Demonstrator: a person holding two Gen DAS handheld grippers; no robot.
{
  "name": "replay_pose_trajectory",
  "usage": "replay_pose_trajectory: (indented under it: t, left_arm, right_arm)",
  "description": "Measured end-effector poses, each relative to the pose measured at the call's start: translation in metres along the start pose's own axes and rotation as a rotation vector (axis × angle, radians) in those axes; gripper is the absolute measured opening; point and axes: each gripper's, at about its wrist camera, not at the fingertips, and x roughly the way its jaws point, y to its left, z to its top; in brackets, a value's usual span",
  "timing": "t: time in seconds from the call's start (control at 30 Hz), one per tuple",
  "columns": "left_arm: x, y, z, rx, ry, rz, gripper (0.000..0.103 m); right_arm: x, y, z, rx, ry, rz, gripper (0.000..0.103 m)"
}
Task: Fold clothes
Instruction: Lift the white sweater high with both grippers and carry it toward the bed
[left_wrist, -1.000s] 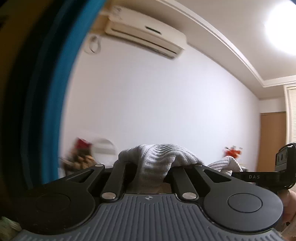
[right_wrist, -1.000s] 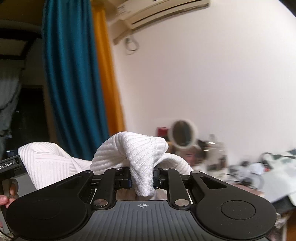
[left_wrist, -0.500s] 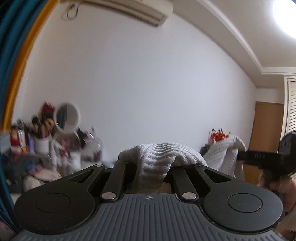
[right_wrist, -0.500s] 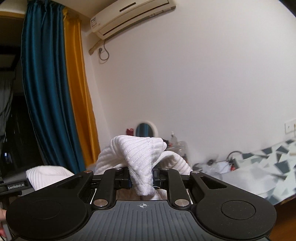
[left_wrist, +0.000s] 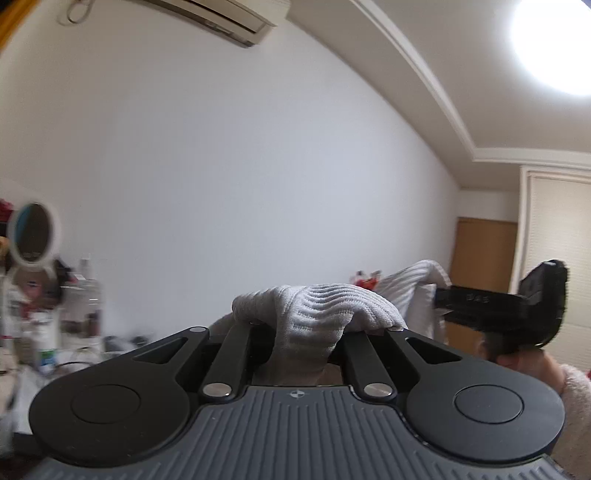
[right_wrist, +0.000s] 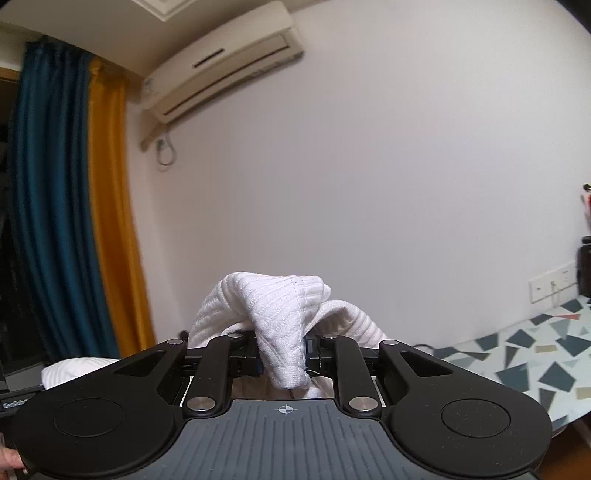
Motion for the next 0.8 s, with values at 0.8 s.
replay_pose_trajectory:
  t: [0.8]
  left_arm:
    - [0.381,0.079,0.027,-0.016,-0.086,-0.344,0.010]
  right_arm:
    - [0.202,-0.270,0.137,-0.075,-0.298,-0.331,0.015]
